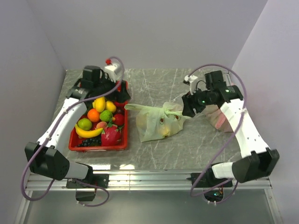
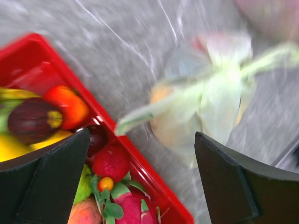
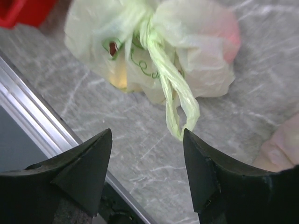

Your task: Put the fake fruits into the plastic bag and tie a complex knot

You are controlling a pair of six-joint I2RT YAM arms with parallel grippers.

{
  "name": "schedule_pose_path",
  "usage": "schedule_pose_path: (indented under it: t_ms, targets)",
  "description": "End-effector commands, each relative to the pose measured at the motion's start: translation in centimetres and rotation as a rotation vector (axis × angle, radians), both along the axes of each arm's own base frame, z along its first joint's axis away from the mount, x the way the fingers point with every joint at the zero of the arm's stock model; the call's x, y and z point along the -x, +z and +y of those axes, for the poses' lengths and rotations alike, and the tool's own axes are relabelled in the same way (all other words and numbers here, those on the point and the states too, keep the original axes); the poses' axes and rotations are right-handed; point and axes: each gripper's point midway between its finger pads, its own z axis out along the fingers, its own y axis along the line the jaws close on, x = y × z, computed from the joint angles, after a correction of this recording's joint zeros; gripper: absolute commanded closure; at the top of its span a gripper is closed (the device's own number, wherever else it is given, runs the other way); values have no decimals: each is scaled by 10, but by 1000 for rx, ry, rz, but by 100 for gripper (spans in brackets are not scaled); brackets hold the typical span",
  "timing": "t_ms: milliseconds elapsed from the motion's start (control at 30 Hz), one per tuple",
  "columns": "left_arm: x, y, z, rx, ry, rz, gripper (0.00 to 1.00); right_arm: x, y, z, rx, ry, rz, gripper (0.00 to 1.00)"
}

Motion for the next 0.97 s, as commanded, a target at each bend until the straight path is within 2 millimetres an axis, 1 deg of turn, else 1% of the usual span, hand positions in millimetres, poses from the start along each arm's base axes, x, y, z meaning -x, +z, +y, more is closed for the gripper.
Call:
schedule_pose_path:
  t_ms: [0, 33, 67, 100, 133, 167, 200, 233, 267, 300, 333, 367, 400, 433, 467, 500, 533, 567, 600, 633, 667, 700, 733, 833, 900, 933]
  targets:
    - [-9, 44, 20, 115, 192, 56, 1, -8, 50, -1, -97, -71, -120, 30]
    - [-11, 53, 24, 112, 202, 51, 1, -10, 52, -4, -106, -112, -110, 30]
    - [-13, 51, 31, 96, 209, 56, 1, -16, 59, -14, -113, -163, -134, 30]
    - [-10, 53, 35, 95, 210, 48, 1, -18, 65, -15, -142, -175, -164, 30]
    - [-8, 49, 41, 94, 221, 52, 1, -23, 94, -17, -176, -182, -316, 27]
    - [-8, 48, 54, 102, 251, 50, 1, -22, 90, -16, -179, -183, -357, 10]
    - [-3, 53, 60, 108, 265, 33, 1, -21, 97, -15, -185, -169, -423, 5]
    - [2, 44, 64, 97, 281, 54, 1, -21, 123, -18, -211, -186, -565, 5]
    - [6, 41, 68, 89, 292, 58, 1, -21, 126, -17, -233, -204, -593, 0]
    - [15, 46, 70, 86, 289, 32, 1, -19, 110, -15, -248, -215, -564, 0]
    - [23, 33, 71, 70, 279, 52, 1, -14, 110, -11, -288, -217, -558, 0]
    - [30, 29, 73, 51, 267, 40, 1, -9, 102, -7, -300, -200, -528, 0]
    - [41, 33, 75, 52, 264, 9, 1, -2, 87, -2, -307, -161, -478, 0]
    - [50, 14, 76, 39, 264, 44, 1, 6, 70, 5, -303, -114, -412, 0]
    - [55, 7, 80, 23, 280, 50, 1, 9, 56, 6, -290, -121, -355, 0]
    - [64, 4, 84, 15, 298, 45, 1, 12, 42, 6, -275, -126, -298, 0]
    - [71, -13, 86, -3, 302, 81, 1, 14, 26, 2, -243, -141, -255, 0]
    - [78, -21, 90, -29, 300, 89, 1, 18, 4, -2, -215, -157, -218, 0]
    - [85, -22, 91, -33, 300, 72, 1, 19, -5, -6, -198, -170, -228, 0]
    - [92, -36, 93, -43, 301, 93, 1, 20, 0, -9, -192, -164, -307, 0]
    - [90, -32, 96, -43, 327, 66, 1, 24, -19, -13, -170, -176, -303, 0]
    - [90, -26, 98, -38, 339, 40, 1, 26, -20, -15, -167, -175, -332, 0]
    - [92, -27, 97, -37, 333, 43, 1, 28, -13, -15, -177, -172, -379, 0]
    - [92, -26, 99, -39, 349, 37, 1, 32, -17, -17, -165, -174, -381, 0]
    - [89, -26, 101, -39, 371, 38, 1, 30, -15, -19, -152, -183, -378, 0]
    - [88, -26, 102, -40, 380, 44, 1, 30, -18, -20, -143, -183, -358, 0]
